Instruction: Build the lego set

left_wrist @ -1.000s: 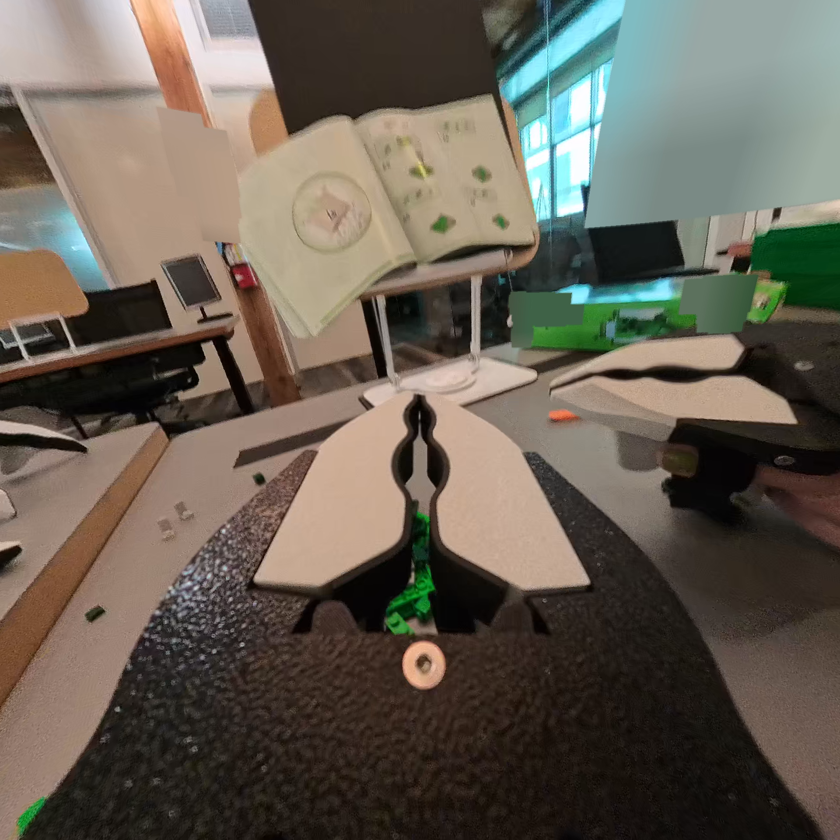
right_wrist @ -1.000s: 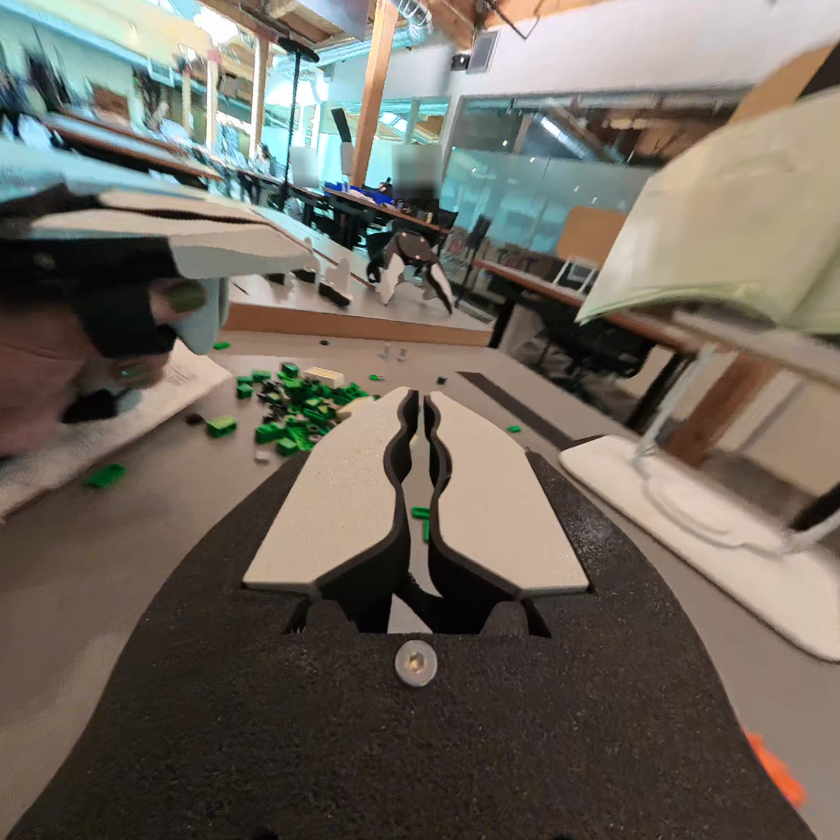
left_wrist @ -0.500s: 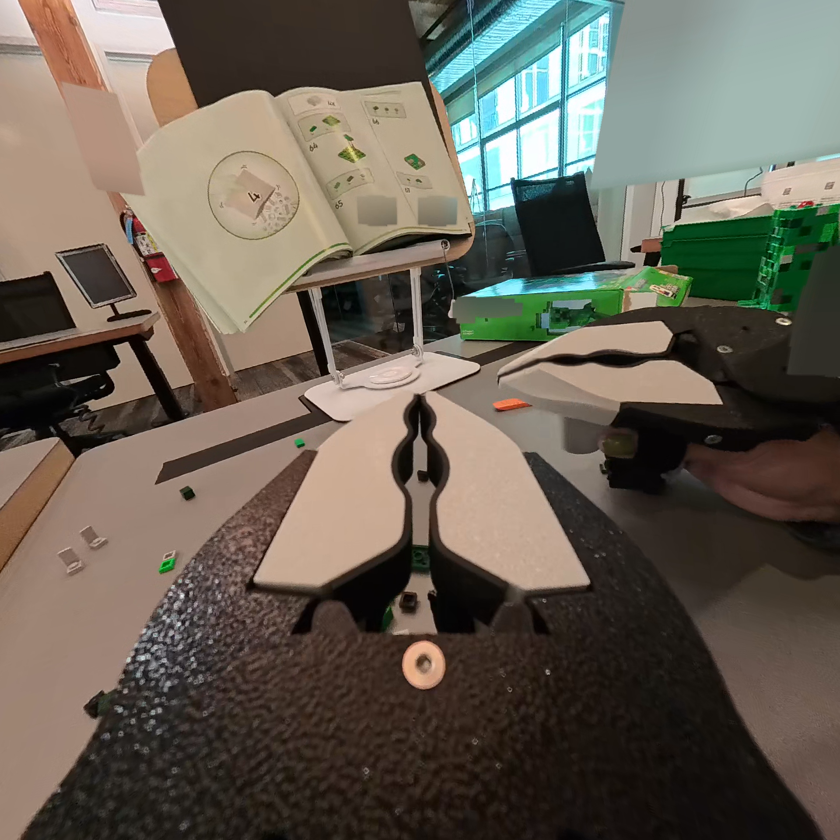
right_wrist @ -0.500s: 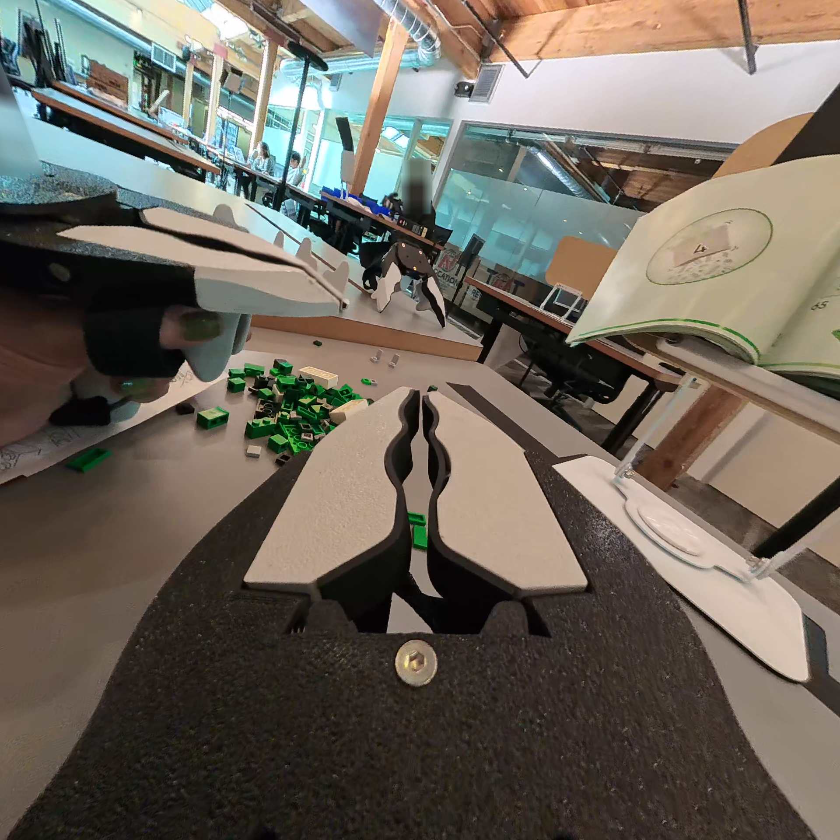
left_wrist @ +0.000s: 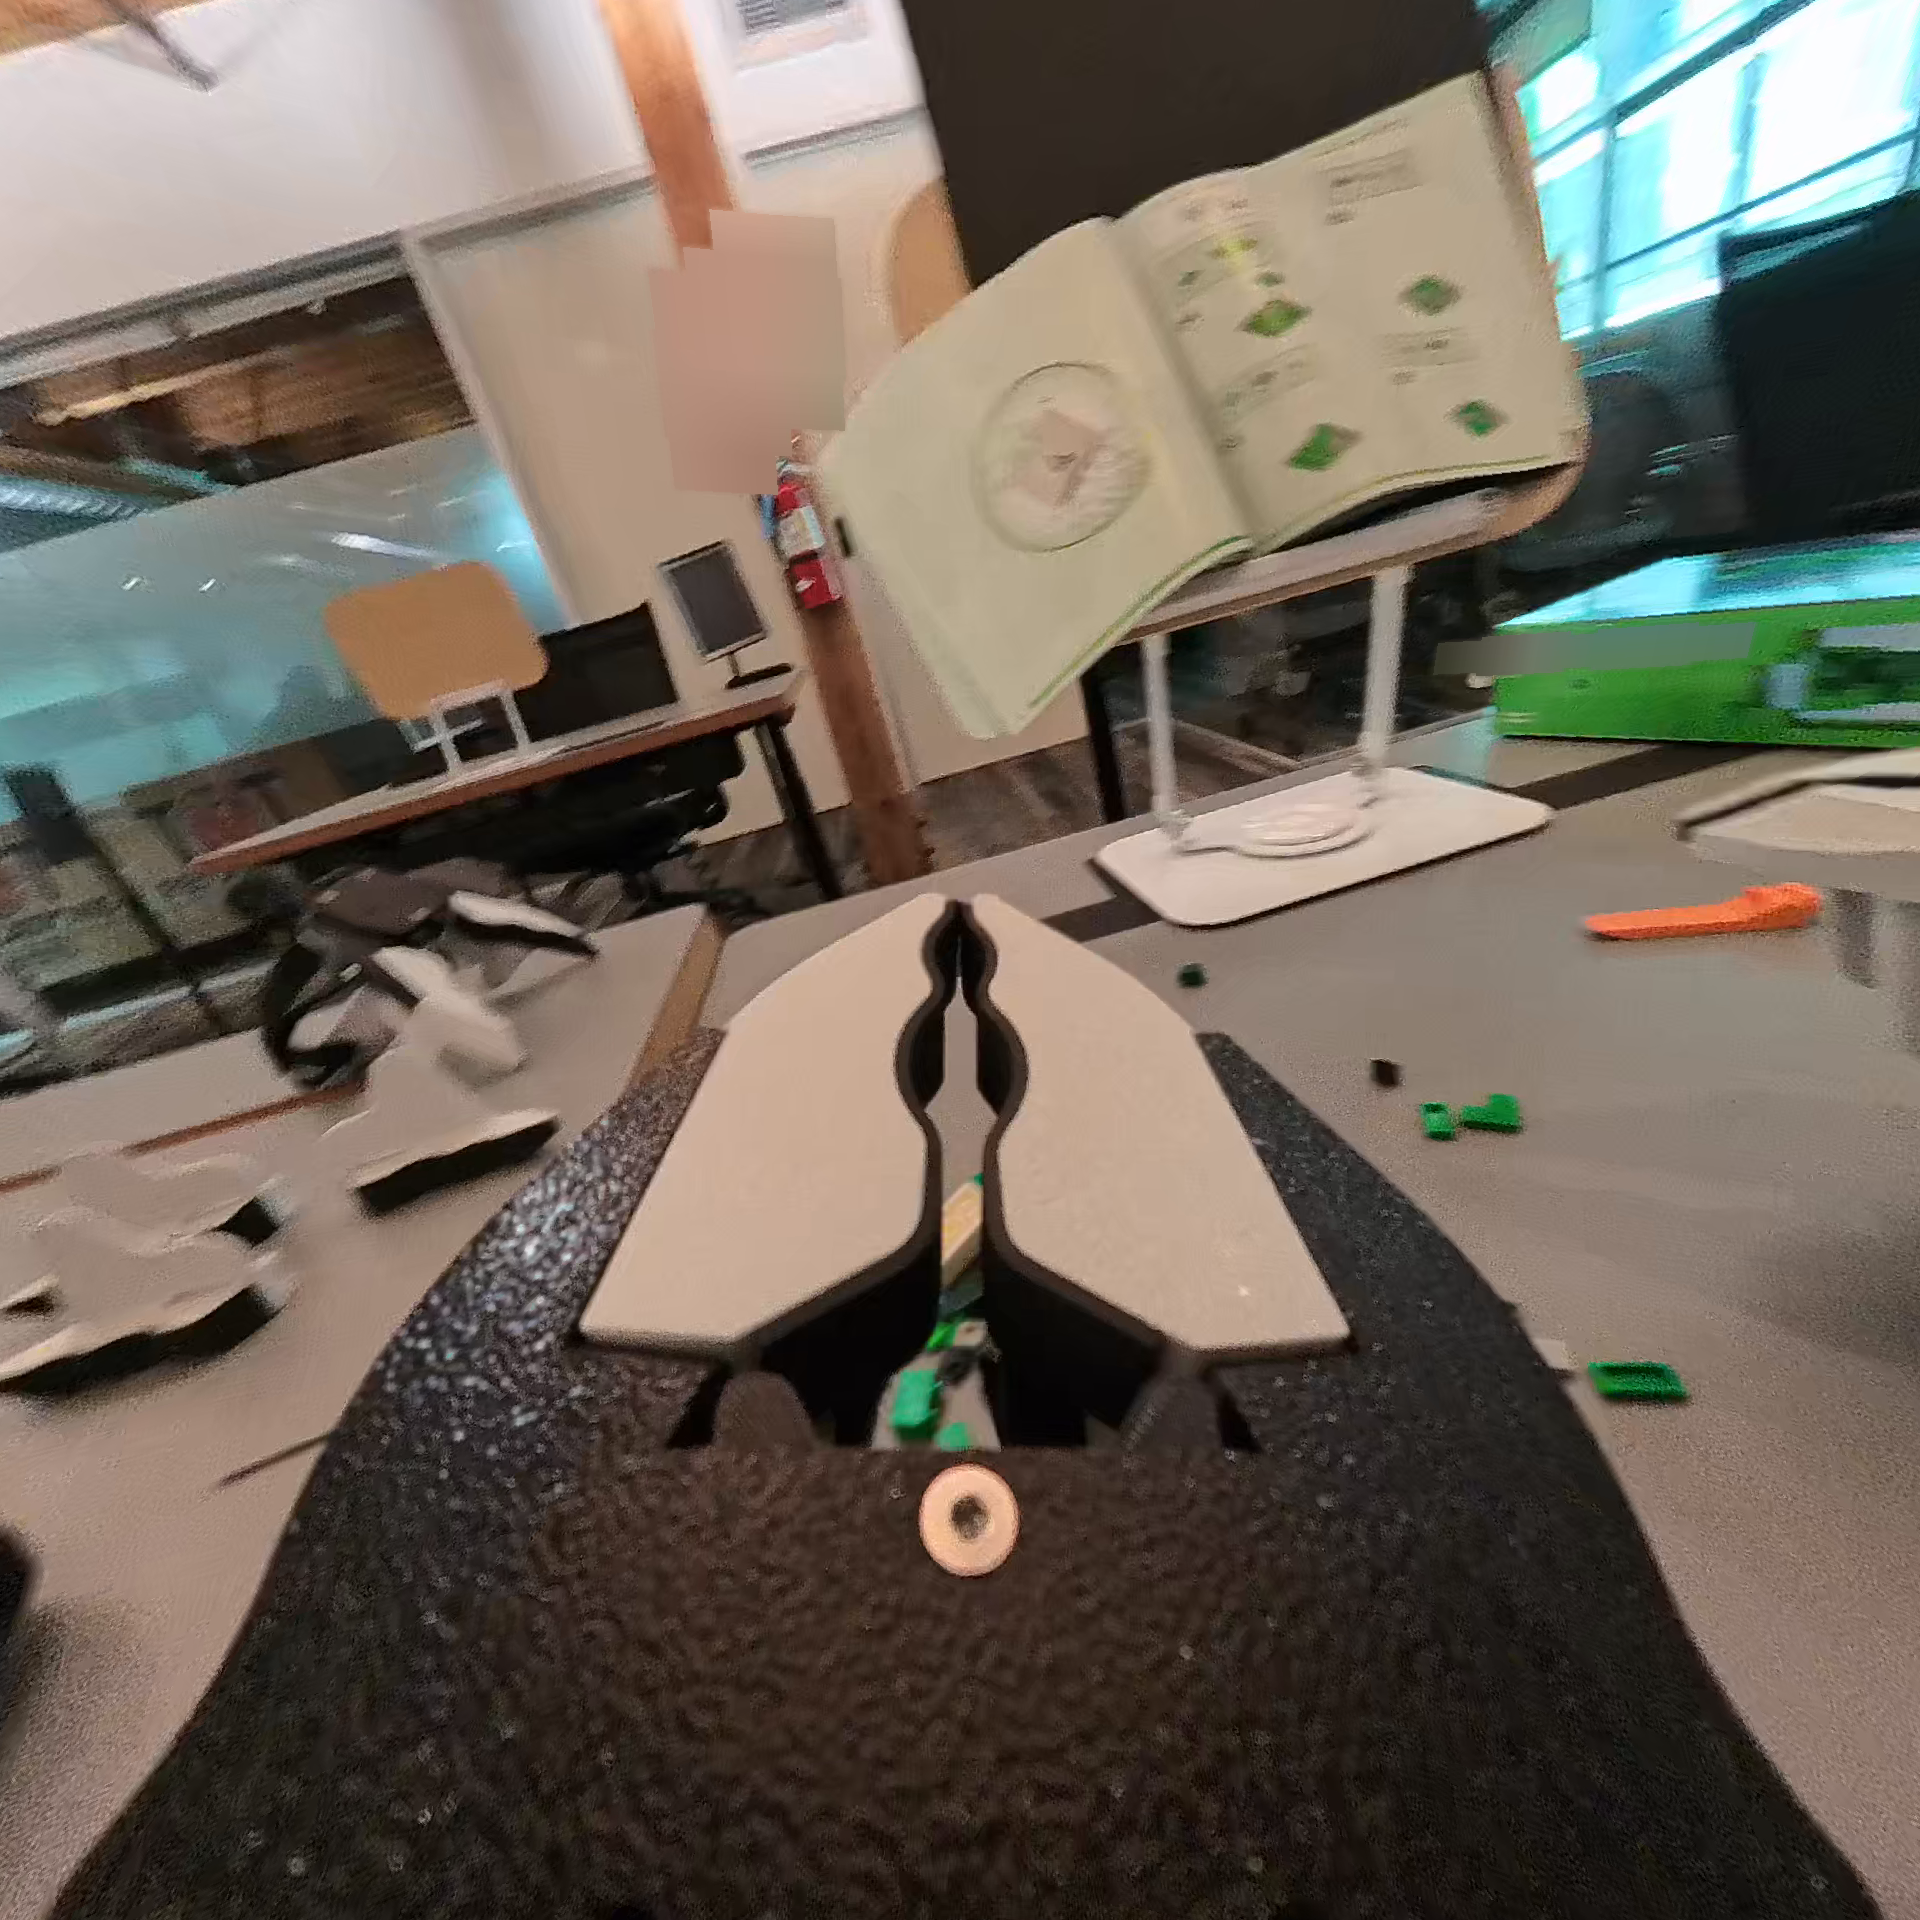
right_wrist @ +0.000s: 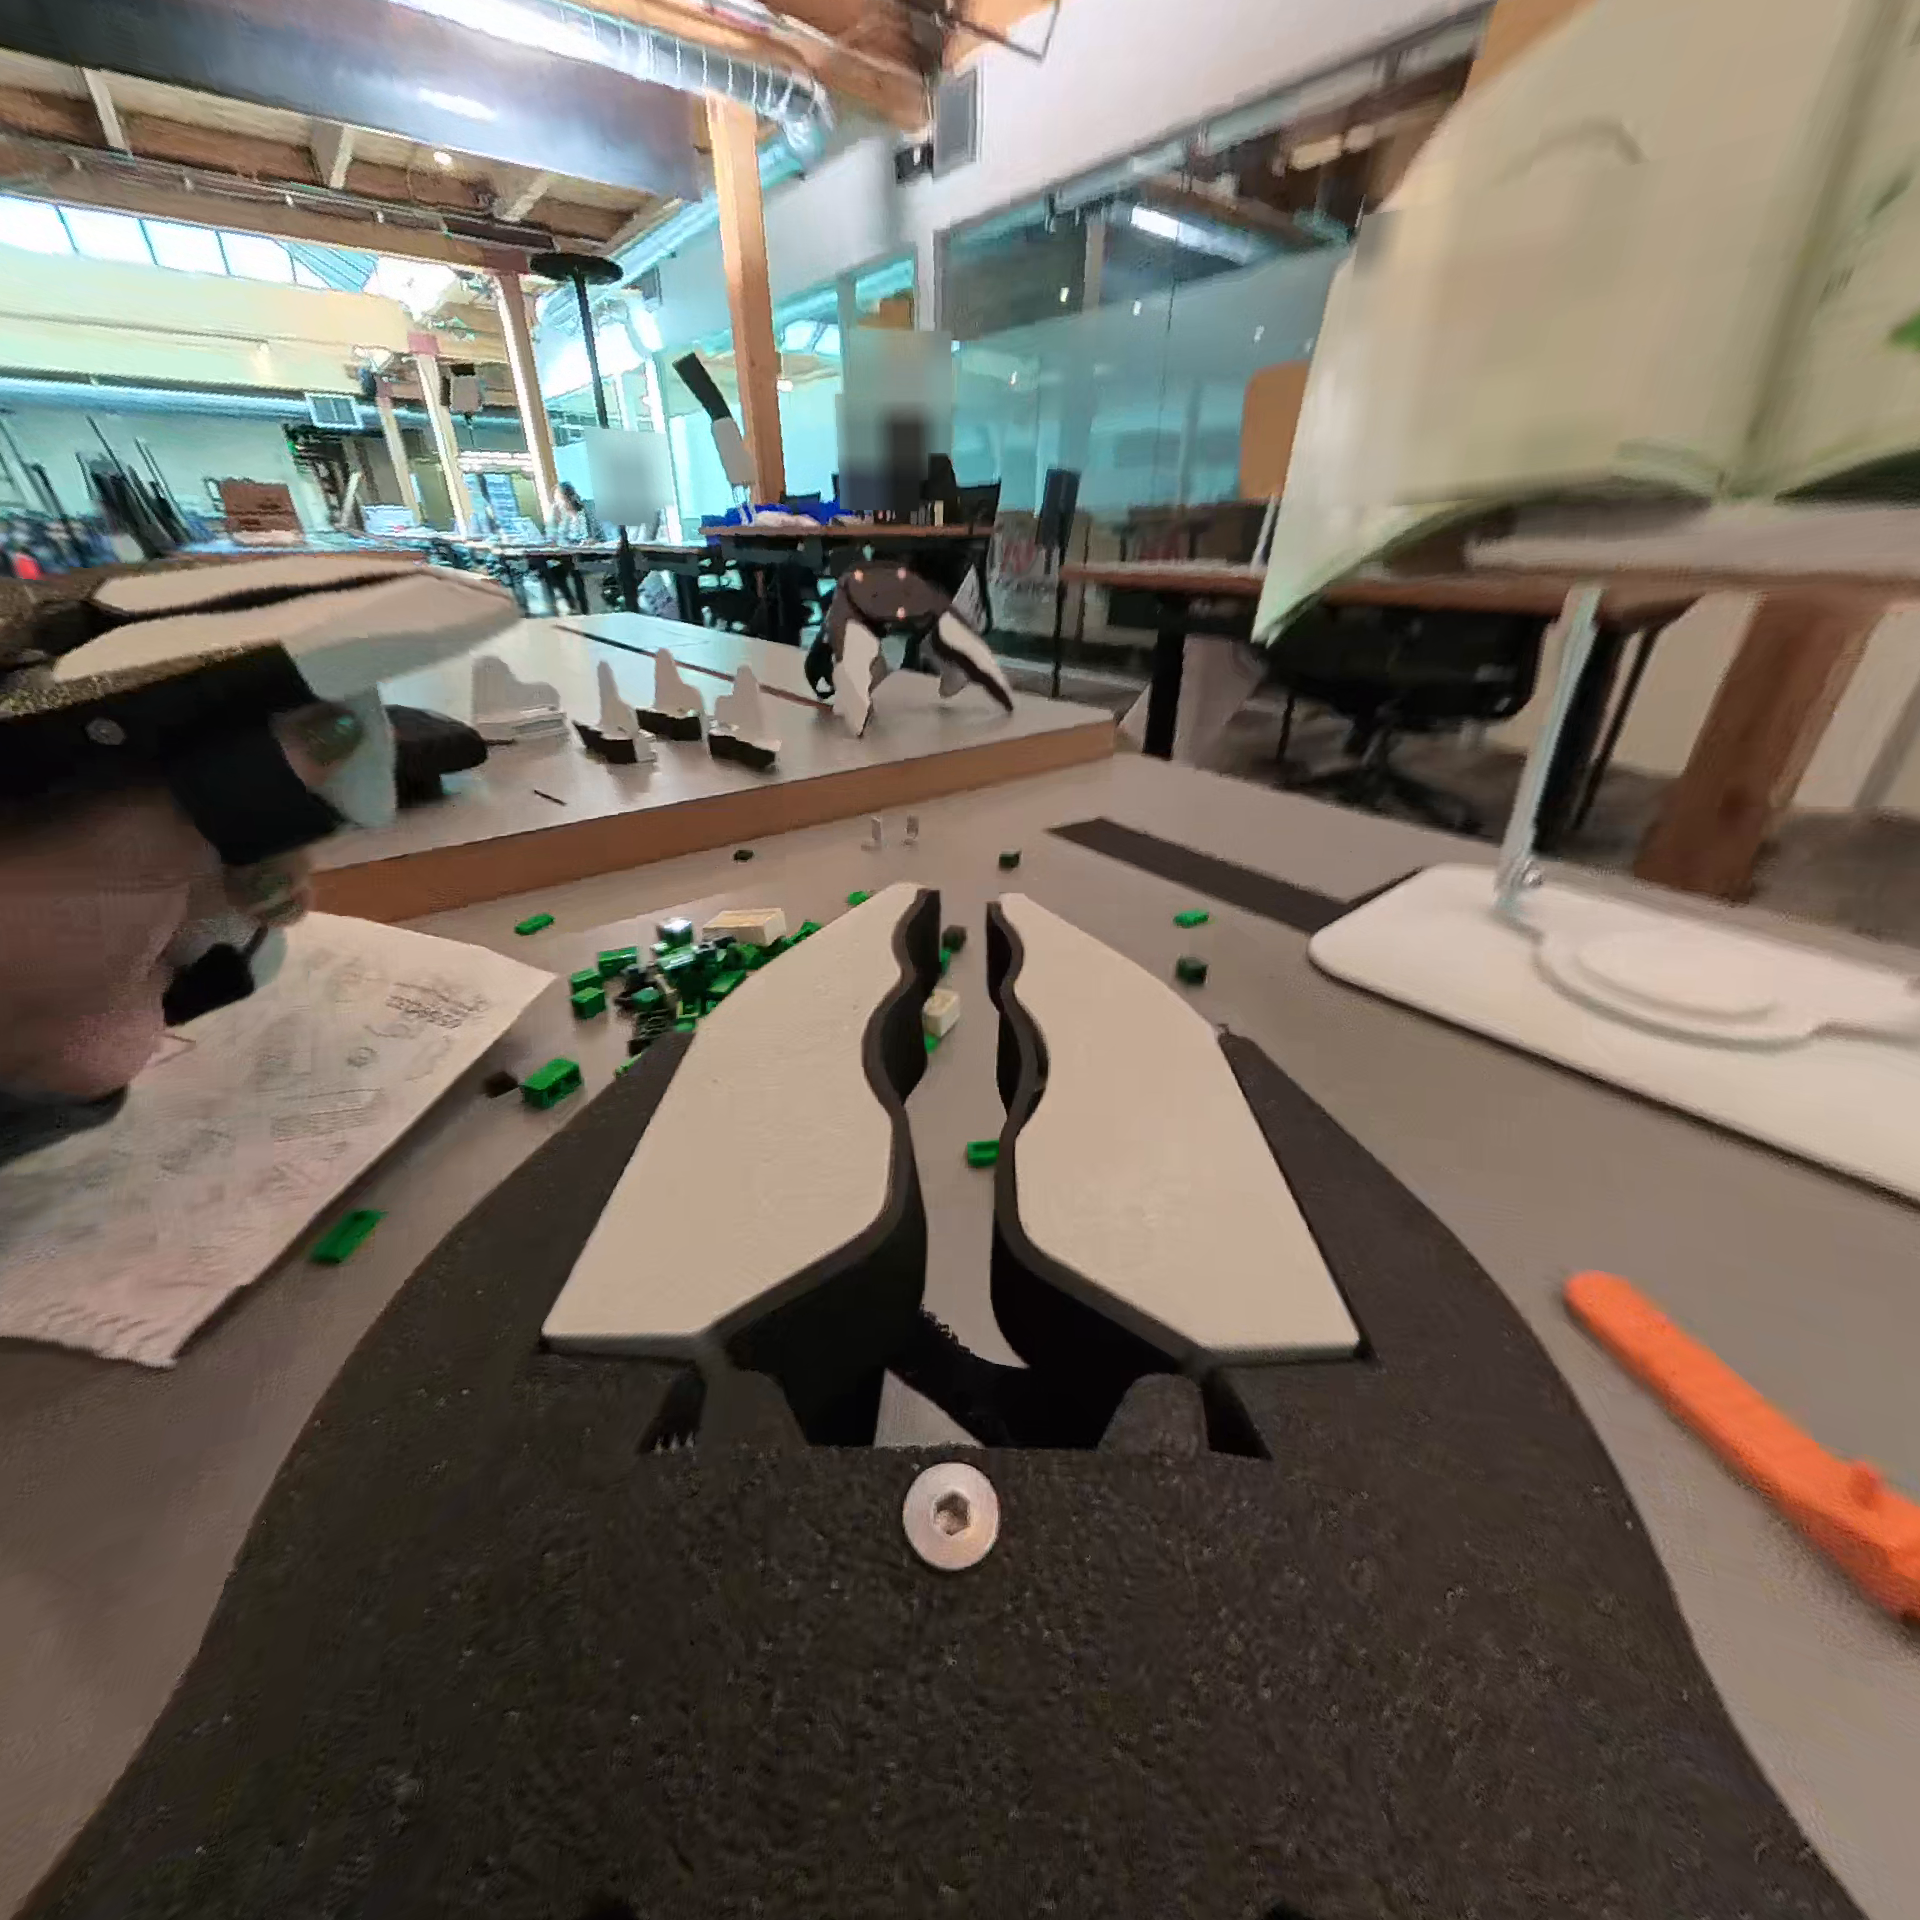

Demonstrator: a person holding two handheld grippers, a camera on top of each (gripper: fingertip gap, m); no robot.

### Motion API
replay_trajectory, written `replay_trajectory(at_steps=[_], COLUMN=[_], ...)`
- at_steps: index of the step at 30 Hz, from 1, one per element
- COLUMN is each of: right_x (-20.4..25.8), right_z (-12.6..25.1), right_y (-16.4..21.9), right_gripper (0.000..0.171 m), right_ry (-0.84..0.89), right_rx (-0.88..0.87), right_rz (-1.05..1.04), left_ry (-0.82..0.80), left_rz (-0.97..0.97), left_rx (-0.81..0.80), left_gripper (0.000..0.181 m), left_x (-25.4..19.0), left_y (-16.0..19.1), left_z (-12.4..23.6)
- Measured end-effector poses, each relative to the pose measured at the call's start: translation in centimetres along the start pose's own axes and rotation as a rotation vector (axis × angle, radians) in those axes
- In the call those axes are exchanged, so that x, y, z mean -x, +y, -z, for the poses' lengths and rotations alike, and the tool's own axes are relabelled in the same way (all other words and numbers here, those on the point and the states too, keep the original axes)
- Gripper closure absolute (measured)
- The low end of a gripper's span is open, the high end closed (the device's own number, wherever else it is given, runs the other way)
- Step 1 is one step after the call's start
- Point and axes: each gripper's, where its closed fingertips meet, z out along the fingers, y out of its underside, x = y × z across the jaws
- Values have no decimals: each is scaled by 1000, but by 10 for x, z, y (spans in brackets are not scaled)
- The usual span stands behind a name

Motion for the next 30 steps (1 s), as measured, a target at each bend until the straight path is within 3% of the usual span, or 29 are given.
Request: replay_trajectory(at_steps=[3,9,13,16,21,27,30], right_x=[0,12,19,22,25,23,21], right_z=[-1,-11,-44,-80,-108,-113,-113], right_y=[5,23,43,57,88,102,104], right_gripper=[157,135,132,135,114,122,137], right_ry=[-25,-139,-175,-216,-290,-297,-309], right_rx=[40,203,440,560,798,904,911], right_rz=[-79,-134,-36,-99,-17,66,41], left_ry=[-25,17,-32,-22,-3,12,30], left_rz=[57,135,91,83,84,122,149], left_rx=[81,135,88,79,106,99,90], left_gripper=[178,160,162,165,165,165,164], left_x=[27,32,36,31,29,29,26], left_y=[12,29,24,25,31,29,28], left_z=[7,6,8,7,4,4,4])
